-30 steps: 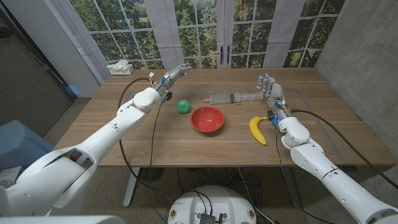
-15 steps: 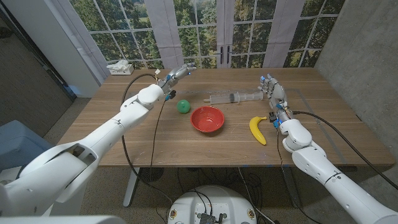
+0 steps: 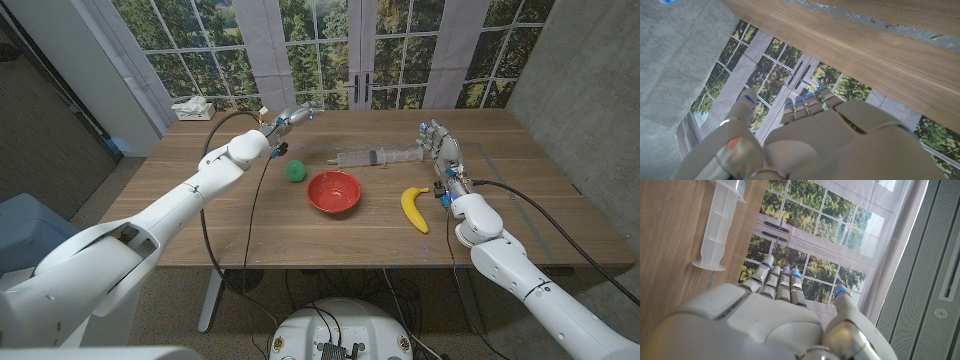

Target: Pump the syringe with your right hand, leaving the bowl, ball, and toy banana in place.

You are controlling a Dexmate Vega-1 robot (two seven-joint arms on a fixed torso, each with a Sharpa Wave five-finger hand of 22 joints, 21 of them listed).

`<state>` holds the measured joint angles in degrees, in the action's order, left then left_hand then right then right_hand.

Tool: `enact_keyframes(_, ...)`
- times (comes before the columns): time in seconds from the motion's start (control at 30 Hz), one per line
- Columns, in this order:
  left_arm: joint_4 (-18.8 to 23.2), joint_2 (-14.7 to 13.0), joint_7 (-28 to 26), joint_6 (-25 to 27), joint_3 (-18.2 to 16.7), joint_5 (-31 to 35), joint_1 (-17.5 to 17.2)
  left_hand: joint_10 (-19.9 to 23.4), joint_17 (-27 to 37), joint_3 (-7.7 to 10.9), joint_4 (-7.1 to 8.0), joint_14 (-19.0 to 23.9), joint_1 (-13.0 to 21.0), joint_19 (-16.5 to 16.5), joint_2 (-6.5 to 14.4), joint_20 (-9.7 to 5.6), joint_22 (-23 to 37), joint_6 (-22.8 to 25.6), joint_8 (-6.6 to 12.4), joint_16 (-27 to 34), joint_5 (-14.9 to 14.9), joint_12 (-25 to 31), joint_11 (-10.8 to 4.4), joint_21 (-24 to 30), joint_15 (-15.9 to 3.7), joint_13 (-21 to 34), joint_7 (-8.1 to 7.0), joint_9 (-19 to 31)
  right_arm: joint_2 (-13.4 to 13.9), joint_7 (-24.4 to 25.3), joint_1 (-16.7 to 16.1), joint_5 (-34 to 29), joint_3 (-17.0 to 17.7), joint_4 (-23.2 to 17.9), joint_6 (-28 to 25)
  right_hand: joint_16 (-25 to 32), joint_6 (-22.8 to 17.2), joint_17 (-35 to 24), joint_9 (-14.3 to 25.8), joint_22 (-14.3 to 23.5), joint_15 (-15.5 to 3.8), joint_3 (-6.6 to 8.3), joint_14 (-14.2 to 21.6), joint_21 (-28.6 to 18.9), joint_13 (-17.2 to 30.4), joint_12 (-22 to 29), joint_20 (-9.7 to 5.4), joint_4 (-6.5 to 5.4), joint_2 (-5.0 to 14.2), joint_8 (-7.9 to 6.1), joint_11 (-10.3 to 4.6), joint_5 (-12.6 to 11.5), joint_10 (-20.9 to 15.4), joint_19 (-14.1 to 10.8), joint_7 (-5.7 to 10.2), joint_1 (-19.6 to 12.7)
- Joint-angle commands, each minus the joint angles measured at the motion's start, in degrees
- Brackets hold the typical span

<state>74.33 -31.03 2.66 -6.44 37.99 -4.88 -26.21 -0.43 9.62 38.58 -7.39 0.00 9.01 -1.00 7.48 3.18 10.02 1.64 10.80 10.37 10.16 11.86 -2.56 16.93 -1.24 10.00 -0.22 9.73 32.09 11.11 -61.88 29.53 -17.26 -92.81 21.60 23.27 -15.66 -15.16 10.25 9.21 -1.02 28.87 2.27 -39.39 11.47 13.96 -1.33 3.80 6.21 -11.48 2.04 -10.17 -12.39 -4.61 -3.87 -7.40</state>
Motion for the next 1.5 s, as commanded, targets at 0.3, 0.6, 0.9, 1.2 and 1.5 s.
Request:
enact_keyframes(0.3,-0.67,0.91,1.61,2.03,3.74,5.83,3.57,-0.04,0.08,-0.02,-0.79,-0.44,1.00,-0.33,0.15,0.21,0.05,0.29,-0.08,0.01,-0.13,-0.13,-0.30,-0.41,-0.31,0.30,0.17,0.33,0.26,0.92,-1.29,-0.91,0.65,-1.26,0.48,-0.34,-0.63,0.08,0.31,0.11,0.11,-0.01,0.67,0.46,0.00,-0.18,0.11,0.43,1.06,-0.15,-0.04,0.17,-0.59,-0.55,0.02,-0.09)
enact_keyframes(0.6,-1.73,1.90,2.94,2.02,5.21,7.30,5.00,0.29,0.08,-0.10,-1.10,-0.34,1.25,-0.23,0.06,0.14,0.05,0.80,0.05,0.02,-0.18,-0.12,-0.28,-0.68,-0.36,0.31,0.28,0.34,0.22,1.25,-2.15,-1.51,1.02,-1.73,1.51,-0.37,-0.75,0.10,0.32,0.12,0.11,-0.07,0.70,0.67,0.01,-0.19,0.18,0.48,1.07,-0.16,0.00,0.19,-0.74,-0.65,-0.05,-0.09)
enact_keyframes(0.9,-1.35,2.24,3.33,2.71,6.31,9.01,5.54,0.31,0.08,-0.18,-1.34,-0.39,1.44,-0.16,-0.05,0.15,0.05,0.42,-0.14,-0.01,-0.23,-0.20,-0.32,-0.90,-0.34,0.32,0.21,0.35,0.34,1.48,-3.12,-1.77,1.50,-2.21,2.09,-0.43,-0.98,0.12,0.32,0.12,0.10,-0.17,0.71,1.02,0.02,-0.22,0.22,0.56,1.11,-0.18,0.07,0.21,-0.93,-0.76,-0.07,-0.10)
enact_keyframes(1.2,-1.24,2.54,4.27,3.48,7.10,9.77,5.93,0.33,0.08,-0.23,-1.55,-0.43,1.67,-0.18,-0.12,0.05,0.04,0.35,-0.18,-0.04,-0.26,-0.27,-0.21,-1.18,-0.30,0.33,0.20,0.36,0.22,1.44,-3.80,-1.65,1.94,-2.32,2.82,-0.49,-1.18,0.15,0.33,0.13,0.25,-0.31,0.80,1.55,0.04,-0.34,0.26,0.67,1.18,-0.16,0.14,0.22,-1.03,-0.95,-0.11,-0.10)
enact_keyframes(1.5,-1.66,3.10,4.92,3.91,8.12,10.91,6.60,0.43,0.09,-0.24,-1.70,-0.46,1.87,-0.16,-0.14,0.10,0.04,0.47,-0.14,-0.05,-0.27,-0.28,-0.29,-1.37,-0.37,0.34,0.19,0.37,0.36,1.53,-4.50,-1.95,2.31,-2.71,3.23,-0.53,-1.29,0.17,0.34,0.14,0.20,-0.41,0.88,1.89,0.05,-0.39,0.28,0.72,1.22,-0.14,-0.02,0.23,-1.18,-1.10,-0.12,-0.09)
